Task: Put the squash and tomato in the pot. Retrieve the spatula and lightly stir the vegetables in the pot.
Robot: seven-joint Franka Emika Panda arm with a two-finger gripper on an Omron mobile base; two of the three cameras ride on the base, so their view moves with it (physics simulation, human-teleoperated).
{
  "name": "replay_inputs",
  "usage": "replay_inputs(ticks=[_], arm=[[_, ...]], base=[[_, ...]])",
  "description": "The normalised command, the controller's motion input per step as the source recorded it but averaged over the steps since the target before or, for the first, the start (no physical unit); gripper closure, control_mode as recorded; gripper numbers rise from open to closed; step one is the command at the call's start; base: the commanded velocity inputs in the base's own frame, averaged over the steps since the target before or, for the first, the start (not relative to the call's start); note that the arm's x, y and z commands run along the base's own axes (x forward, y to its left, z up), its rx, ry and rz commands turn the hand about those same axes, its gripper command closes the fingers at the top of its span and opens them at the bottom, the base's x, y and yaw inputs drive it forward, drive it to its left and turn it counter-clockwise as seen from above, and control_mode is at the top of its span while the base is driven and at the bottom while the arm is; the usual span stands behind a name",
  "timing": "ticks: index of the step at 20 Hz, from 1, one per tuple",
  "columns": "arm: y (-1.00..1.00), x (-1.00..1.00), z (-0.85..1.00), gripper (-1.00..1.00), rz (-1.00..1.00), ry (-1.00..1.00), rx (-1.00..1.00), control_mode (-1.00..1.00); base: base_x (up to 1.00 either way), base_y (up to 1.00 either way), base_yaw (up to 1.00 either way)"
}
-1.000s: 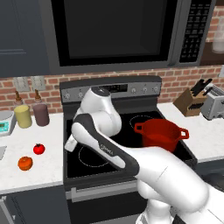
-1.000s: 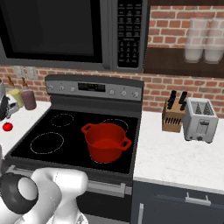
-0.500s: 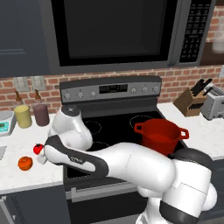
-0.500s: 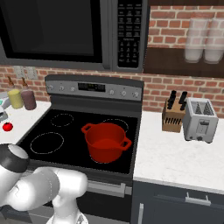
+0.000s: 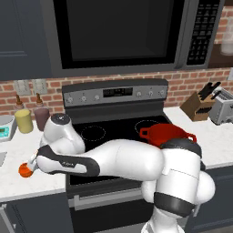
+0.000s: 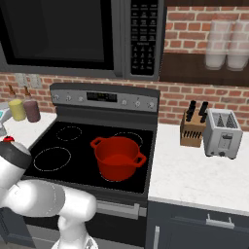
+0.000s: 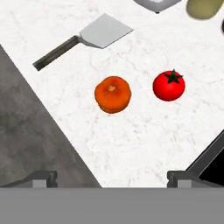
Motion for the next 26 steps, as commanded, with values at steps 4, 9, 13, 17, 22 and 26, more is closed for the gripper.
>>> replay_inputs(ticks=[4,9,13,17,22,26], arm=[[0.23,0.03,-0.13,-1.00,-0.09,0.11,0.01,-1.00],[0.29,0.00,-0.27,-1.00,-0.09,0.10,0.00,-1.00],[0.29,0.00,-0.29,-1.00,-0.09,0.00,0.00,-1.00],[0.25,0.09,-0.16,-1.00,-0.05,0.00,0.00,-1.00],[0.04,0.06,-0.13,-1.00,0.00,0.00,0.00,-1.00],[0.00,0.17,-0.18,-1.00,0.00,0.00,0.00,-1.00]], base=[[0.00,0.00,0.00],[0.00,0.00,0.00],[0.00,0.00,0.00],[0.00,0.00,0.00],[0.00,0.00,0.00],[0.00,0.00,0.00]])
